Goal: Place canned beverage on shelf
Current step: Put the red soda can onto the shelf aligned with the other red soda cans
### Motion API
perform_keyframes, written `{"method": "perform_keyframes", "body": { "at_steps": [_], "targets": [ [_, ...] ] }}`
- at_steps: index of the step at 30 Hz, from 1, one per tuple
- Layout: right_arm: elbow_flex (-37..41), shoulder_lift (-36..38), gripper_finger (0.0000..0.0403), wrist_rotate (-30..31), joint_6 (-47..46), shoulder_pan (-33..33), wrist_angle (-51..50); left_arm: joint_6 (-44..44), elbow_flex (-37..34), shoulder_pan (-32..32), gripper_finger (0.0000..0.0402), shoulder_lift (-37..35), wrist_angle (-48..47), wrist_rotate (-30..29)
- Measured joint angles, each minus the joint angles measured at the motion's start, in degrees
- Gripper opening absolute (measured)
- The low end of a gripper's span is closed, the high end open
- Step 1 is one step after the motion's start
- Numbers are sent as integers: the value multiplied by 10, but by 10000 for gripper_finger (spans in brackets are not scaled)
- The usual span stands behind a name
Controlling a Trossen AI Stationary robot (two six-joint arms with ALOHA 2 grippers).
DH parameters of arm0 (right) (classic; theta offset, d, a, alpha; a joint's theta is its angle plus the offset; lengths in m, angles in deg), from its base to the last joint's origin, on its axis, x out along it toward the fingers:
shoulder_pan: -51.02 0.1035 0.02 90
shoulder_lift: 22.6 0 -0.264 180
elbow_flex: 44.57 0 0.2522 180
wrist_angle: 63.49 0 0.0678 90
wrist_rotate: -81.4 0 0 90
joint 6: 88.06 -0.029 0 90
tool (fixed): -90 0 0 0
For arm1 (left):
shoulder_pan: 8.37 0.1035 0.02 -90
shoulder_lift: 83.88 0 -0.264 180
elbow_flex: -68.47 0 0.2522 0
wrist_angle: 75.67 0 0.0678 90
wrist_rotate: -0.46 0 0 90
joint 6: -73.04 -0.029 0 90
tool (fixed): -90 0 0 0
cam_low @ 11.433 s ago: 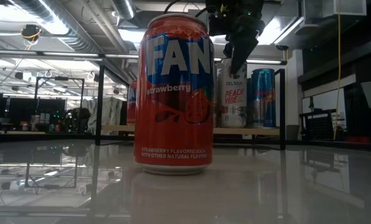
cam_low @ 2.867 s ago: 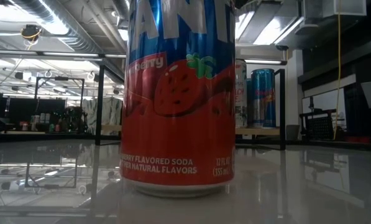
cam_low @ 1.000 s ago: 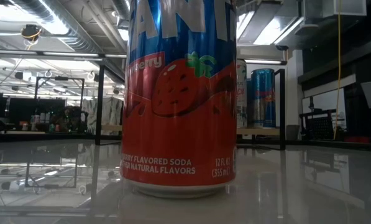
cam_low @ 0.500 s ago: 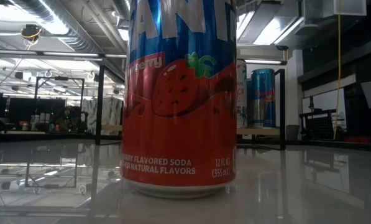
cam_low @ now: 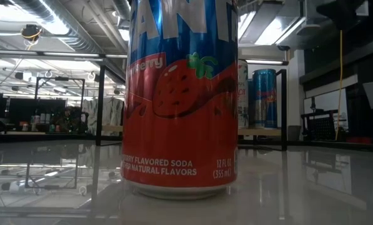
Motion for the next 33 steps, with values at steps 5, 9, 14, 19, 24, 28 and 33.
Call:
{"method": "perform_keyframes", "body": {
  "at_steps": [5,9,14,19,24,28,33],
  "targets": [
    [63,109,379,3,-15,0,5,0,0,-3,328,0,0,1],
    [98,183,379,3,-22,0,7,0,0,-4,328,0,1,1],
    [128,218,379,10,-21,0,10,0,-3,-4,328,0,1,1],
    [146,217,379,29,-20,0,19,-1,-4,-4,328,0,-2,-2],
    [192,219,379,59,-16,0,64,-1,-4,-2,328,0,-1,-2],
    [247,219,379,132,-7,0,137,-1,-4,-2,328,0,-1,-2],
    [293,219,379,218,-10,0,184,-1,-4,-2,327,0,-1,-2]
  ]
}}
